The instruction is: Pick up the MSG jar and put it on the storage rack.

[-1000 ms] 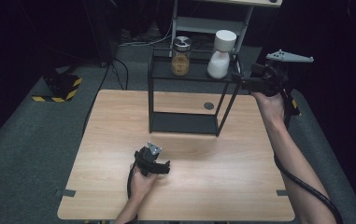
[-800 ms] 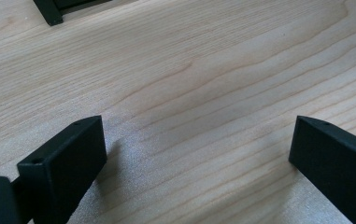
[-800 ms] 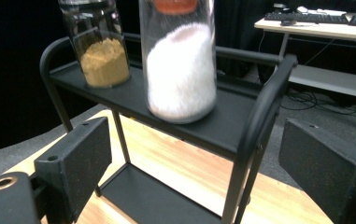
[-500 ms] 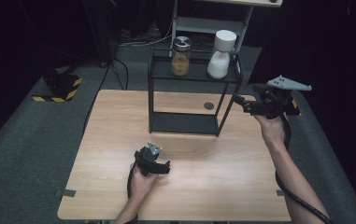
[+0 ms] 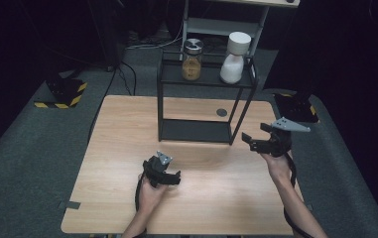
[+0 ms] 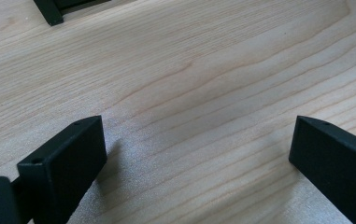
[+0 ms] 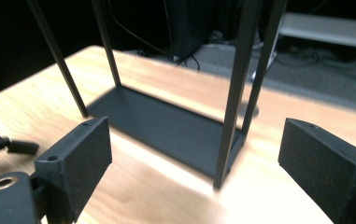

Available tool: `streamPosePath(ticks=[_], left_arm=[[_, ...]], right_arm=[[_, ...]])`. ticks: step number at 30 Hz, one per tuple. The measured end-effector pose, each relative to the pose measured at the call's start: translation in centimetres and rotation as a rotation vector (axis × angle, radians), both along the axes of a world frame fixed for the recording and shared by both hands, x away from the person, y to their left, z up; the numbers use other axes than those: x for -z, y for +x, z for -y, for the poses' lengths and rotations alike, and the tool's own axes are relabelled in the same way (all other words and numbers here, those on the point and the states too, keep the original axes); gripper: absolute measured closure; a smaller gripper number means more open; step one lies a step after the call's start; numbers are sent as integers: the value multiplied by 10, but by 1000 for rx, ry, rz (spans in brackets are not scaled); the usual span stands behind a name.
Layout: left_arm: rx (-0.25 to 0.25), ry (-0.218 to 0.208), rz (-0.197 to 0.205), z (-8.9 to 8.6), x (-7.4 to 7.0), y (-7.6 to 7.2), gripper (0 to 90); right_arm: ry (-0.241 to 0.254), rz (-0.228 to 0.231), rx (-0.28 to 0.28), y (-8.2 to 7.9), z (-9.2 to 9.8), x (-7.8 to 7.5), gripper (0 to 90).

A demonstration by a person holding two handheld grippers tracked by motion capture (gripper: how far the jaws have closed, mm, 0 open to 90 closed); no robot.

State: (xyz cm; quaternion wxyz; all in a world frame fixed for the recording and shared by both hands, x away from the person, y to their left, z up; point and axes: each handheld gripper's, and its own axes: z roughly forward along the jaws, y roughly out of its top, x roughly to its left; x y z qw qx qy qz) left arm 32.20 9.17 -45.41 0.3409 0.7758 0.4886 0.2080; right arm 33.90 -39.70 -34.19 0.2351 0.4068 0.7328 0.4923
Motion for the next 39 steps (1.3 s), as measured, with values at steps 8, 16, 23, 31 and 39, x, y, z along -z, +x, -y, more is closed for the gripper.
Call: streamPosePath(ticks=[8,16,23,31,39], left_arm=[[1,1,-1,0,0,0,40],[0,2,-1,0,0,0,40],[-1,1,-1,0,0,0,40],[-3,3,-1,1,0,0,38],[-3,3,-1,1,0,0,38]], right_arm=[[3,-80,41,-7,1,57,81],[8,-136,79,-14,-1,97,79],[0,-155,90,-16,-3,112,80],[2,-146,96,-20,-1,120,81],[33,-140,99,-24,4,127,82]])
